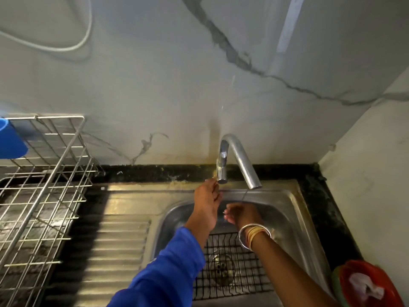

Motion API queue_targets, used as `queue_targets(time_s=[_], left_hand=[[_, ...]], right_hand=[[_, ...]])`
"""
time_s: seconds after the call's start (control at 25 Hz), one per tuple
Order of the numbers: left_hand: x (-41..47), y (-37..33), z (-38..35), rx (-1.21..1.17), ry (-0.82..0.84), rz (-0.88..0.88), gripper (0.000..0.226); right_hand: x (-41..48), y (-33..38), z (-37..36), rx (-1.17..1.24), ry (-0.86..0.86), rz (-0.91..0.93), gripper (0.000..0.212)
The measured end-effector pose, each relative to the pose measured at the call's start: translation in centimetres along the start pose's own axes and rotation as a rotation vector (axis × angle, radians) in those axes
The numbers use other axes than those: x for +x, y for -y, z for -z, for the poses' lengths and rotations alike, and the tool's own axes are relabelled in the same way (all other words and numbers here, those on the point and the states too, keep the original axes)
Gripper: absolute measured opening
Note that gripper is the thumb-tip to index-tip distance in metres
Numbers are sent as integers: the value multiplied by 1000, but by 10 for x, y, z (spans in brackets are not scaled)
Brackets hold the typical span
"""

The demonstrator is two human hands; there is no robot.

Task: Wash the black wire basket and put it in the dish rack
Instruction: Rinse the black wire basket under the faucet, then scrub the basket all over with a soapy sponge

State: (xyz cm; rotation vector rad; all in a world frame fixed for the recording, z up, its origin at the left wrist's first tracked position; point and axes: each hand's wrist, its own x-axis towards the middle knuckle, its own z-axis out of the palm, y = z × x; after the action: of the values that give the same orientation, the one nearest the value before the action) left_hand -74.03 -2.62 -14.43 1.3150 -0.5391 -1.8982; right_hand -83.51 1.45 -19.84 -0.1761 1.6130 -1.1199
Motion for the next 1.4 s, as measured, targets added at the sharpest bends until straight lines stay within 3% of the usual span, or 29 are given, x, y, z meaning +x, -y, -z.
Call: queue_targets(time_s=[0.12,0.28,0.4,0.48,0.56,0.64,0.76,0.84,0.92,1.04,1.16,1.28,1.4], left_hand=[[-6,12,-2,50,-15,-130,14],[-2,25,-2,607,141,-266,64],[3,18,7,942,233,-402,79],[-1,22,21,933,177,-459,70],[-7,47,36,793,45,-397,44],[-17,80,48,574,36,-131,20],[-34,118,58,393,73,190,21],[-50,130,59,514,131,180,18],[-57,139,61,864,241,62,14],[-66,147,53,1356,368,-164,11],[-74,145,35,1283,364,-291,19],[-79,145,12,1214,451,-308,11],[-76,155,-4,1356,573,-264,52]], right_hand=[[-7,14,-3,204,102,-107,23],[-7,14,2,99,43,-32,23],[-12,12,8,17,-6,76,22],[-21,13,13,-134,-26,188,16],[-27,8,21,-289,-40,263,14],[-34,-6,29,-432,-9,302,14],[-55,-33,47,-776,76,340,21],[-72,-50,66,-892,120,308,31],[-86,-64,84,-1002,104,280,39],[-99,-75,116,-1157,-44,382,32],[-111,-63,144,-1167,-203,487,20],[-127,-43,177,-1016,-383,659,21],[-132,-28,226,-1049,-598,701,23]])
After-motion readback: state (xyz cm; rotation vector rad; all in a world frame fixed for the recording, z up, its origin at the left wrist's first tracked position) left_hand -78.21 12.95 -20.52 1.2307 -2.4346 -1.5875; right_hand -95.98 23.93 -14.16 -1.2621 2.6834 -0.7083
